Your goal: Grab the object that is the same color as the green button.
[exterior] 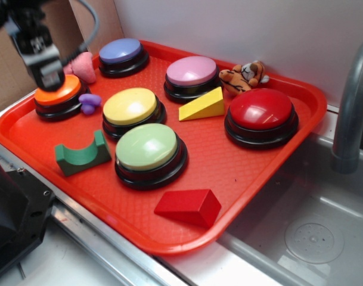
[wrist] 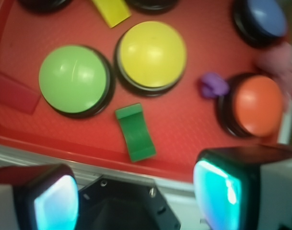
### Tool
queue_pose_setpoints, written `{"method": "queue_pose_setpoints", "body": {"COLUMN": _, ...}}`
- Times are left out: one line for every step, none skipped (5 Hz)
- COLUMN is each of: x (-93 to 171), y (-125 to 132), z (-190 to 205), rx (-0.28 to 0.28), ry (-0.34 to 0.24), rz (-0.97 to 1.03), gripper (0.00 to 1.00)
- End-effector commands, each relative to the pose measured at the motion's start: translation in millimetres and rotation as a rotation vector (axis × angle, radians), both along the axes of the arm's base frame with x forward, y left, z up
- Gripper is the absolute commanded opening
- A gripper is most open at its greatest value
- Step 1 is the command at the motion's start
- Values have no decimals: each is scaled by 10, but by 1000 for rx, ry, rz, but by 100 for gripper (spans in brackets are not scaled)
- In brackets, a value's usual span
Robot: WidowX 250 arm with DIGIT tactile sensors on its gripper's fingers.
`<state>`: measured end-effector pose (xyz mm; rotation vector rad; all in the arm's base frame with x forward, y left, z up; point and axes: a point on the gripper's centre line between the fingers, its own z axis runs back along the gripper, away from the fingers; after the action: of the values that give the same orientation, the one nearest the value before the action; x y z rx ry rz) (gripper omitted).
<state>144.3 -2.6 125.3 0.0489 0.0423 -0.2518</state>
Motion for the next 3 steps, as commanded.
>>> {"method": "queue_pose_setpoints", "body": {"x": -30, "y": 158, "z": -693, "rx": -17, "ry": 21, "rz": -136, "gripper": 100}}
{"method": "queue_pose_setpoints", "body": {"x": -110, "y": 166, "z": -835, "rx": 52, "ry": -4, "rz": -151, "gripper": 100}}
{"method": "queue_pose_setpoints", "body": {"x": -82, "y": 173, "z": -1006, "rx": 28, "ry": 1, "rz": -165, "gripper": 100}}
